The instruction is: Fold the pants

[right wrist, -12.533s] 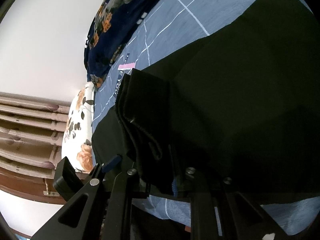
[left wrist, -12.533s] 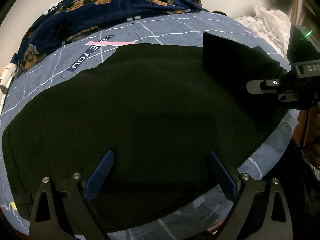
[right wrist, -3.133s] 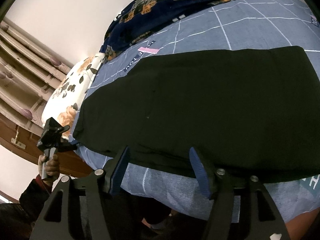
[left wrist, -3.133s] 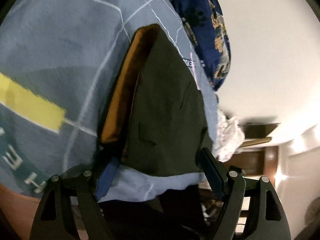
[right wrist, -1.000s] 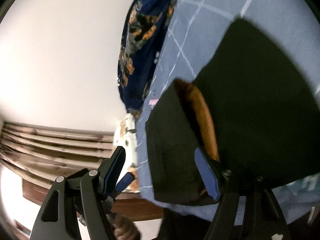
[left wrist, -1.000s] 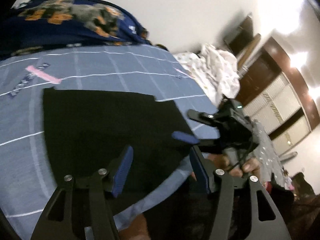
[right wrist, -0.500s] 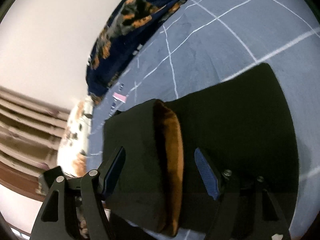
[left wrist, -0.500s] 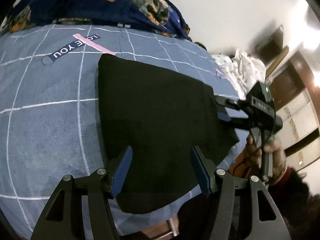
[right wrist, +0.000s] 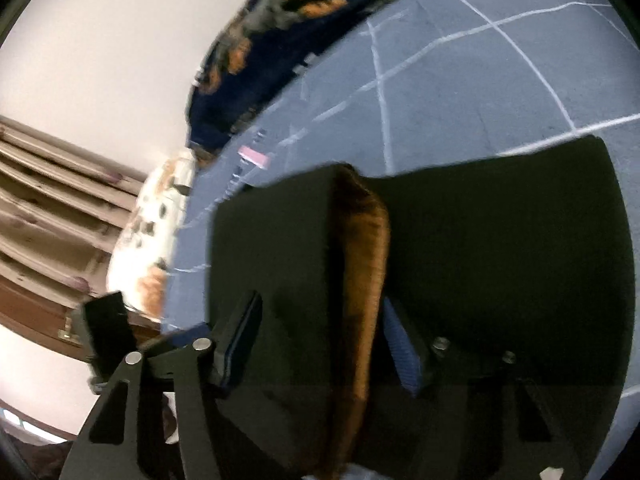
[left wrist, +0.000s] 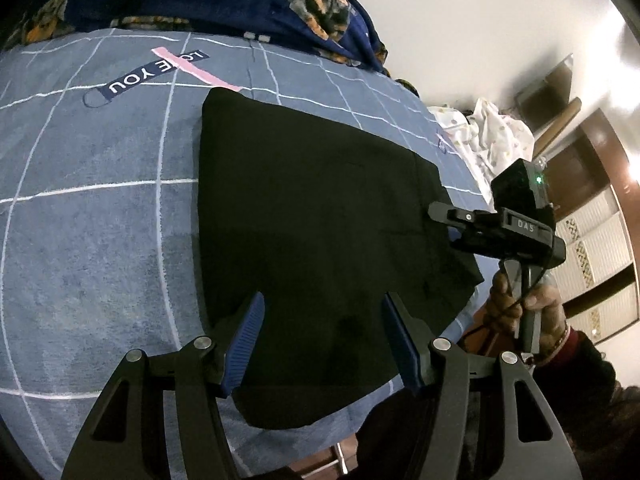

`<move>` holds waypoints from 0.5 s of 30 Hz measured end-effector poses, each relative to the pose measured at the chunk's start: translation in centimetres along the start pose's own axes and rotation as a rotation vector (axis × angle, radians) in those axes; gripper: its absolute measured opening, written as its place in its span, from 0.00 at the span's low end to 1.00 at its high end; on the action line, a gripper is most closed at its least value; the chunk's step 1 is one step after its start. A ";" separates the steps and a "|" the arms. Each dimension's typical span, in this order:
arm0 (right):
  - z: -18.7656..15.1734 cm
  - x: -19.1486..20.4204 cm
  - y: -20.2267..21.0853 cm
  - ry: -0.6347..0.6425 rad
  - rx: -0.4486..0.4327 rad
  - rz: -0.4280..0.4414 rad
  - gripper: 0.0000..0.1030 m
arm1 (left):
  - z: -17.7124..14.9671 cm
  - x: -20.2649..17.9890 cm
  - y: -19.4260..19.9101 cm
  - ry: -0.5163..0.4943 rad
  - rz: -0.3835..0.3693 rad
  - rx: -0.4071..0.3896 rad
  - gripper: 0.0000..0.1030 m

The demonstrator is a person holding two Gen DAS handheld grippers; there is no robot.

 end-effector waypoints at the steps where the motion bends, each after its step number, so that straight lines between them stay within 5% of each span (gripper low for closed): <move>1: 0.0 0.0 -0.1 -0.001 0.002 0.000 0.51 | 0.0 0.0 0.1 -0.004 0.003 0.000 0.59; 4: -0.3 0.3 -1.0 -0.001 0.028 -0.011 0.27 | 0.0 -0.2 -0.1 -0.018 0.018 0.002 0.60; 8: -0.2 0.9 -0.2 0.010 0.003 -0.010 0.15 | 0.0 -0.4 0.1 -0.028 0.036 0.006 0.60; 15: 0.8 2.0 4.6 -0.027 -0.111 0.085 0.10 | 1.1 -2.6 2.1 -0.081 0.055 -0.028 0.60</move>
Point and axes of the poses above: each gripper's, at about its wrist camera, not at the fingertips, and y roughly against the way its jaws point, x to its left, z to its top, the point moved 2 cm from there along -y, roughly the way its jaws point, and after that the axes turned 3 degrees about z, right-handed, at the moved point
